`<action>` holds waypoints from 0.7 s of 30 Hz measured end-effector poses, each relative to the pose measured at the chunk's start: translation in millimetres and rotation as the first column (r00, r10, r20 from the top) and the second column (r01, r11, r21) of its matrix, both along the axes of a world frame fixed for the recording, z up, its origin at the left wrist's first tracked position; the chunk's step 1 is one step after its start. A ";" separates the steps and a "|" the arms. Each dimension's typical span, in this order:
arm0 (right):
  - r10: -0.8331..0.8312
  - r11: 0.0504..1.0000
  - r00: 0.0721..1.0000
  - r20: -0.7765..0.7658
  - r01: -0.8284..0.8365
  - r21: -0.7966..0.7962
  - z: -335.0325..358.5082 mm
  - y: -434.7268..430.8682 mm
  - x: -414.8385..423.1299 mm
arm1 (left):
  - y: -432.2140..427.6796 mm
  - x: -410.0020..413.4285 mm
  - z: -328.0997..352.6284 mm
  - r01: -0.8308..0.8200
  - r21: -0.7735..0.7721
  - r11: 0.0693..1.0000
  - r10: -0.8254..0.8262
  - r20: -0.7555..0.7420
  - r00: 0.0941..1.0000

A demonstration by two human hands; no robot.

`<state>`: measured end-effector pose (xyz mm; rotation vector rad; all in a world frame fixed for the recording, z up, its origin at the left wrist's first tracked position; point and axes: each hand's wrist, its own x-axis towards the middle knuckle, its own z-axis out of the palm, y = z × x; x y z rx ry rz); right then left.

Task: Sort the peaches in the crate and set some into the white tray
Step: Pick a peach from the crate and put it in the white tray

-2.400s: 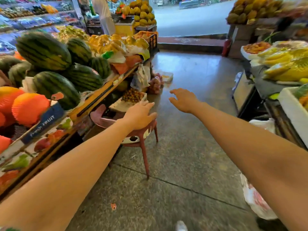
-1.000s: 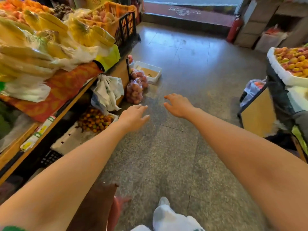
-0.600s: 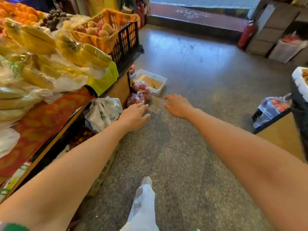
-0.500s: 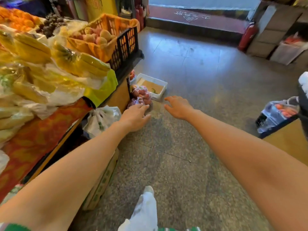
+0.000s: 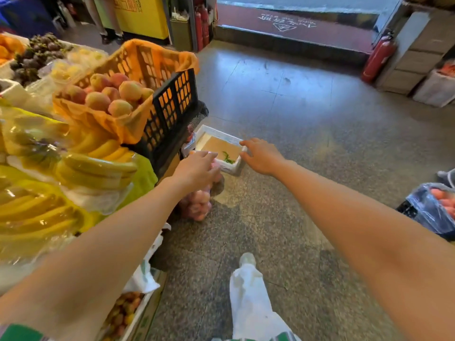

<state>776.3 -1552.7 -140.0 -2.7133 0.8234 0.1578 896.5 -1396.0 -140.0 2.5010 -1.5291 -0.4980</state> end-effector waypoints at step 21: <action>0.182 0.983 0.983 0.035 -0.182 -0.006 6.9 -315.1 285.9 | -312.1 254.3 13.8 -0.138 -0.140 0.981 0.153 0.106 0.982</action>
